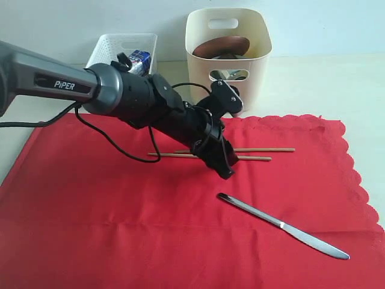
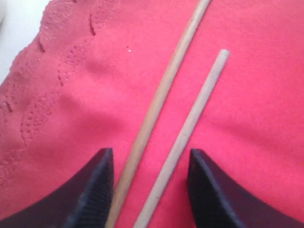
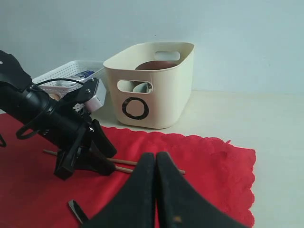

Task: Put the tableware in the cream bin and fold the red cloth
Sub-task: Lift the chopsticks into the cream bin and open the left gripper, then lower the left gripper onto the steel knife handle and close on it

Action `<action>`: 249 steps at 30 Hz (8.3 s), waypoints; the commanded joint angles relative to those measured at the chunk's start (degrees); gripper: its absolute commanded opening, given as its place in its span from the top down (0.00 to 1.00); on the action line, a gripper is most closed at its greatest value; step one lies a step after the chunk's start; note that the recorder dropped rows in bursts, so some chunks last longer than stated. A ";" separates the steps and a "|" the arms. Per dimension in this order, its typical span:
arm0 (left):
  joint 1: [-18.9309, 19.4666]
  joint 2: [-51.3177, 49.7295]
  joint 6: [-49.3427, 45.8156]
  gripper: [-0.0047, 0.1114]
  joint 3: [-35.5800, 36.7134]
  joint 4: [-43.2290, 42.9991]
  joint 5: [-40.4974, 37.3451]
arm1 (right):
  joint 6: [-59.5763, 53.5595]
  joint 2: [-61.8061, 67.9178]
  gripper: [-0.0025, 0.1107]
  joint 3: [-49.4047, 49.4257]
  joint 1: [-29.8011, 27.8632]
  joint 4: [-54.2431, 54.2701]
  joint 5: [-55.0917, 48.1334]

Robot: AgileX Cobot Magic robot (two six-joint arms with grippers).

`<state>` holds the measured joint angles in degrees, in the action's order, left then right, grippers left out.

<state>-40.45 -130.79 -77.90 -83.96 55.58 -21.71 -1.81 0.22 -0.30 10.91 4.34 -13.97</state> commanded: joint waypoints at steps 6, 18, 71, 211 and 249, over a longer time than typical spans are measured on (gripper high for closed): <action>-0.14 -0.94 -0.33 0.96 0.03 -0.65 -2.17 | -0.06 -0.22 0.98 0.30 0.10 0.07 0.34; -0.14 3.24 2.10 0.96 0.03 -0.53 -7.02 | -0.06 -0.22 0.98 0.30 0.10 0.07 0.34; 8.52 5.16 4.60 0.54 -29.10 29.21 18.91 | -0.06 -0.22 0.98 0.30 0.10 0.07 0.34; -9.94 20.72 35.04 0.96 -5.56 -35.92 -34.71 | -0.06 -0.22 0.98 0.30 0.10 0.07 0.25; -14.40 -0.05 26.07 0.96 -5.48 -30.04 -20.10 | -0.06 -0.22 0.98 0.30 0.10 0.07 0.25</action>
<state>-54.00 -129.76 -52.10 -89.83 26.48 -39.89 -1.81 0.22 -0.30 10.91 4.34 -13.97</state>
